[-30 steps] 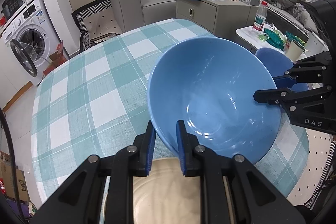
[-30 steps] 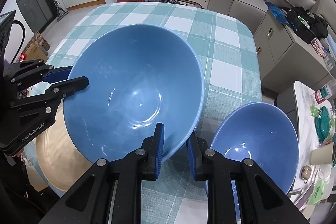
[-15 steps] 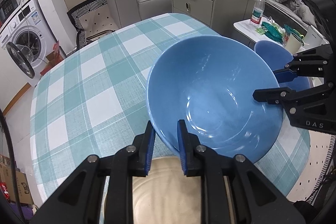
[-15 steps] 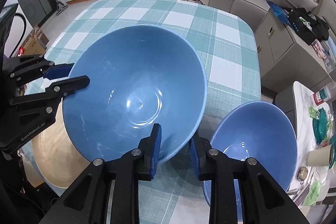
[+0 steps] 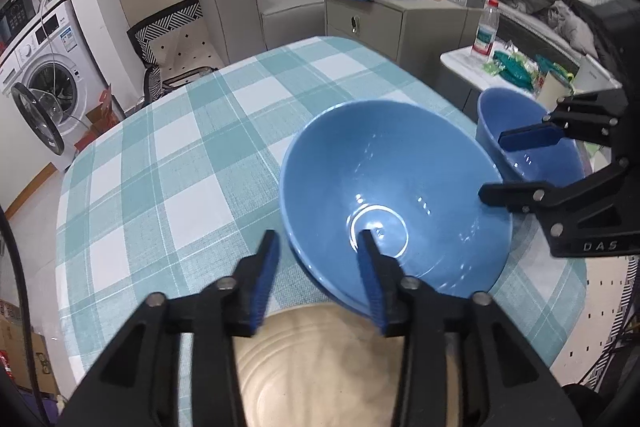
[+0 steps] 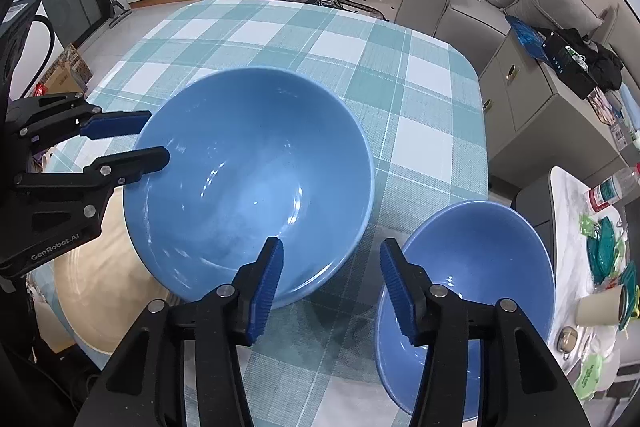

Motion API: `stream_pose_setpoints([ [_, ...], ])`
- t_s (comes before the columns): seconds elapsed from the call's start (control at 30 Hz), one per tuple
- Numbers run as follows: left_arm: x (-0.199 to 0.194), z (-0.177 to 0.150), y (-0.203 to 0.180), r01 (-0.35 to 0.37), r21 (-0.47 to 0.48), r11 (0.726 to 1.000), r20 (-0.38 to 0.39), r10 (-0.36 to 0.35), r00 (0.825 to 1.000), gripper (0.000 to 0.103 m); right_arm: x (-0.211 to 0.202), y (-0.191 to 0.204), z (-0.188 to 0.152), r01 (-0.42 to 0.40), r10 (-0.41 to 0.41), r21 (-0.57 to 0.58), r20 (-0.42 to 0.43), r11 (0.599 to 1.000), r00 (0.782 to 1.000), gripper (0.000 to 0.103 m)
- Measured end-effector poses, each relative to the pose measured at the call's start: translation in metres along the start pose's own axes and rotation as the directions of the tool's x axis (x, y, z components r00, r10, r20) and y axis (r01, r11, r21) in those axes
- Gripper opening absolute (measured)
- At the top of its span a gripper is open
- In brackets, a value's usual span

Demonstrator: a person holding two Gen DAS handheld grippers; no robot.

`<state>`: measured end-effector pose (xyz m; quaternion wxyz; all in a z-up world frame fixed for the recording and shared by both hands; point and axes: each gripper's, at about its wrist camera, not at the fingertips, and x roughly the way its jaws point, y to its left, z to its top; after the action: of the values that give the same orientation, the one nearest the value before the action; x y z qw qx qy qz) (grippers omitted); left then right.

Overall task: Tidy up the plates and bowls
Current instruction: 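Lower the bowl onto the tablecloth and open the left tool while the right tool releases its bowl, then withdraw both open tools up from the placed blue bowls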

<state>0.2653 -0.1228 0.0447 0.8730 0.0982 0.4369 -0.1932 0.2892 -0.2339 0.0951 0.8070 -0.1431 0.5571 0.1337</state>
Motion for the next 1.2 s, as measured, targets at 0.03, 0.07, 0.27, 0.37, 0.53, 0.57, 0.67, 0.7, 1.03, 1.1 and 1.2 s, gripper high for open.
stream_pose_setpoints([
  [0.03,-0.002,0.000,0.001,0.004,-0.004,1.000,0.011,-0.004,1.000,0.050,0.000,0.000,-0.001,-0.006,0.006,0.001,0.003,1.000,1.000,0.061],
  [0.07,-0.003,0.000,0.002,0.007,-0.008,1.000,0.019,-0.007,1.000,0.050,-0.001,0.000,-0.001,-0.010,0.010,0.002,0.008,1.000,1.000,0.064],
  [0.27,-0.003,0.001,0.006,0.019,-0.033,0.999,0.020,-0.018,1.000,0.051,-0.006,-0.003,-0.004,-0.032,0.030,0.030,0.043,0.999,0.999,0.081],
  [0.37,-0.005,0.002,0.005,0.018,-0.033,0.999,0.029,-0.017,0.999,0.052,-0.011,-0.006,-0.005,-0.053,0.049,0.045,0.069,0.998,0.996,0.086],
  [0.53,-0.014,0.002,-0.002,0.004,-0.025,1.000,0.074,-0.002,0.997,0.091,-0.019,-0.010,-0.011,-0.078,0.068,0.076,0.122,0.994,0.990,0.090],
  [0.57,-0.016,0.003,-0.004,0.003,-0.014,1.000,0.089,-0.002,0.996,0.092,-0.020,-0.010,-0.012,-0.080,0.069,0.079,0.128,0.994,0.989,0.092],
  [0.67,-0.018,0.006,-0.007,0.006,-0.004,1.000,0.094,-0.005,0.996,0.095,-0.023,-0.011,-0.018,-0.079,0.065,0.093,0.142,0.993,0.988,0.094],
  [0.7,-0.018,0.007,-0.008,0.002,-0.004,1.000,0.095,-0.002,0.995,0.098,-0.024,-0.012,-0.019,-0.084,0.068,0.102,0.149,0.991,0.987,0.094],
  [1.03,-0.018,0.012,-0.012,-0.015,-0.020,1.000,0.112,0.017,0.994,0.103,-0.023,-0.026,-0.034,-0.078,0.048,0.181,0.162,0.980,0.986,0.098],
  [1.1,-0.018,0.012,-0.015,-0.010,-0.014,1.000,0.116,0.012,0.993,0.103,-0.022,-0.027,-0.037,-0.070,0.039,0.191,0.162,0.979,0.986,0.099],
  [1.2,-0.019,0.012,-0.018,-0.014,-0.005,1.000,0.121,0.015,0.993,0.103,-0.025,-0.031,-0.043,-0.084,0.048,0.203,0.175,0.976,0.983,0.099],
])
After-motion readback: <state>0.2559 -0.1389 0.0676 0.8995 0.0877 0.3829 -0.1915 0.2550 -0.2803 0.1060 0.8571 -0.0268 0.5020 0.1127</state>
